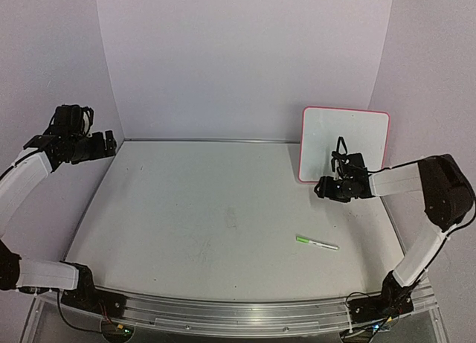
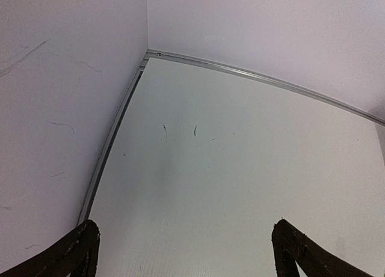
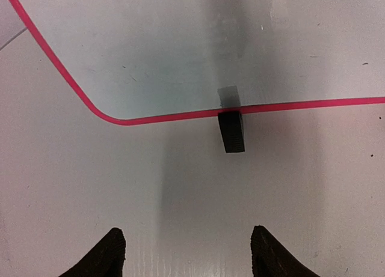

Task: Write a sentence on the whiteboard
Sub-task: Pick up the whiteboard stand from the corner of the board.

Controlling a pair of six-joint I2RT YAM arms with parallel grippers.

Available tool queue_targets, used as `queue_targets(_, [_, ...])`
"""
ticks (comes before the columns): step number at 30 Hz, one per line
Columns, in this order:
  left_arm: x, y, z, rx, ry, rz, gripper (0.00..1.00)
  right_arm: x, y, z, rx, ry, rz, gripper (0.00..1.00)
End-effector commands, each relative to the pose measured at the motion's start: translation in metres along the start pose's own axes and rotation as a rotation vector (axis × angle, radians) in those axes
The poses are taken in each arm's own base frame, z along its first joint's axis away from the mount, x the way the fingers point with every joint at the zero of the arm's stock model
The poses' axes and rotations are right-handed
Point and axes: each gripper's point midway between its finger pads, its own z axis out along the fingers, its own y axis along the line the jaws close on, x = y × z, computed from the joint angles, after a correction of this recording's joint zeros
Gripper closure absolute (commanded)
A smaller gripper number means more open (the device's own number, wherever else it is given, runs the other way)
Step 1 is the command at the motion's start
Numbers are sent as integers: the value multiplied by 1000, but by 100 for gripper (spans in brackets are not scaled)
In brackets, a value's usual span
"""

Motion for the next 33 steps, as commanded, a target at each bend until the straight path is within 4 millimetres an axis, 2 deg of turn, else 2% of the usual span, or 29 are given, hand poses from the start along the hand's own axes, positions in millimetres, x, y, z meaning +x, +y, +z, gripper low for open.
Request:
queue_targets(1, [-12, -14, -4, 77, -47, 9, 1, -29, 6, 19, 3, -72, 11, 40])
queue_targets(6, [-11, -19, -4, 105, -49, 16, 1, -23, -11, 34, 55, -56, 17, 46])
queue_targets(10, [-9, -20, -2, 111, -48, 22, 1, -29, -19, 36, 44, -66, 51, 48])
queue_targets(14, [-7, -20, 3, 111, -39, 24, 1, -30, -18, 46, 19, -50, 70, 51])
queue_targets(20, [-5, -23, 7, 124, -27, 22, 1, -38, -20, 50, 39, -66, 72, 55])
queue_targets(25, [-4, -25, 6, 133, -23, 21, 1, -41, -19, 54, 39, -61, 52, 61])
queue_targets(33, [-6, -24, 2, 133, -29, 17, 1, -41, -20, 62, 53, -28, 39, 64])
